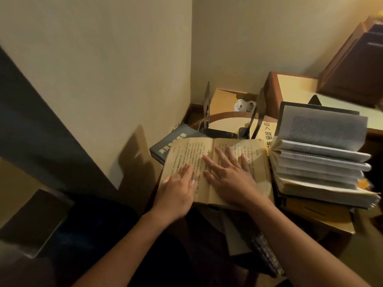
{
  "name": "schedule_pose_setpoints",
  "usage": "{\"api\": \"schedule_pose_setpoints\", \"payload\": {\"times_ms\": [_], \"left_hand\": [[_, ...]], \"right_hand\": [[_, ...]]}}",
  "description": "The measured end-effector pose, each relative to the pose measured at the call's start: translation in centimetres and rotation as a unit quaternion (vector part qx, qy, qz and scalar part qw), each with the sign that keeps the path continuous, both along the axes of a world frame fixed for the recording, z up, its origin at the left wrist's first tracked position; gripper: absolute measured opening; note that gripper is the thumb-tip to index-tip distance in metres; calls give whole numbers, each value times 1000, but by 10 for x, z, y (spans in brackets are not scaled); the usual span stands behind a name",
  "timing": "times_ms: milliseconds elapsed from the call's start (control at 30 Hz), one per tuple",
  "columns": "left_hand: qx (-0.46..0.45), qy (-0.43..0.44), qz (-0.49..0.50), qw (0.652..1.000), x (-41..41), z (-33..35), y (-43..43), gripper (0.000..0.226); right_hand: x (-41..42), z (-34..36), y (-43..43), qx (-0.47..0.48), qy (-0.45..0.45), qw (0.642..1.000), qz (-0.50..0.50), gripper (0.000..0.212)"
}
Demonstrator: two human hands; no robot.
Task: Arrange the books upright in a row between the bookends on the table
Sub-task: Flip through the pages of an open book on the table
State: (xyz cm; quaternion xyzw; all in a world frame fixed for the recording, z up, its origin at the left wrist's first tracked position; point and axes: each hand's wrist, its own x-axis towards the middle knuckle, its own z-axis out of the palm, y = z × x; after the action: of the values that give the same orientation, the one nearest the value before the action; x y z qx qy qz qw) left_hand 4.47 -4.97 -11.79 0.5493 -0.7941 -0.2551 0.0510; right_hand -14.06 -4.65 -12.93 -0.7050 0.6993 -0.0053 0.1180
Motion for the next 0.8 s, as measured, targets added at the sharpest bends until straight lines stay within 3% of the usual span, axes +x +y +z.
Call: {"api": "schedule_pose_setpoints", "payload": {"times_ms": [100, 233, 567, 800], "left_hand": [[-11, -47, -6, 999, -15, -9, -32, 54], [10, -45, -11, 999, -18, -11, -69, 51], [-76, -2, -29, 997, 25, -28, -10, 49], [-50, -39, -32, 997, 10, -19, -40, 50]], "right_hand": [[1, 1, -1, 15, 1, 1000, -4, 60], [1, 3, -2, 22, -1, 1000, -6, 60], [0, 2, -1, 15, -13, 1000, -2, 59], [1, -1, 0, 7, -13, 1000, -5, 59]]}}
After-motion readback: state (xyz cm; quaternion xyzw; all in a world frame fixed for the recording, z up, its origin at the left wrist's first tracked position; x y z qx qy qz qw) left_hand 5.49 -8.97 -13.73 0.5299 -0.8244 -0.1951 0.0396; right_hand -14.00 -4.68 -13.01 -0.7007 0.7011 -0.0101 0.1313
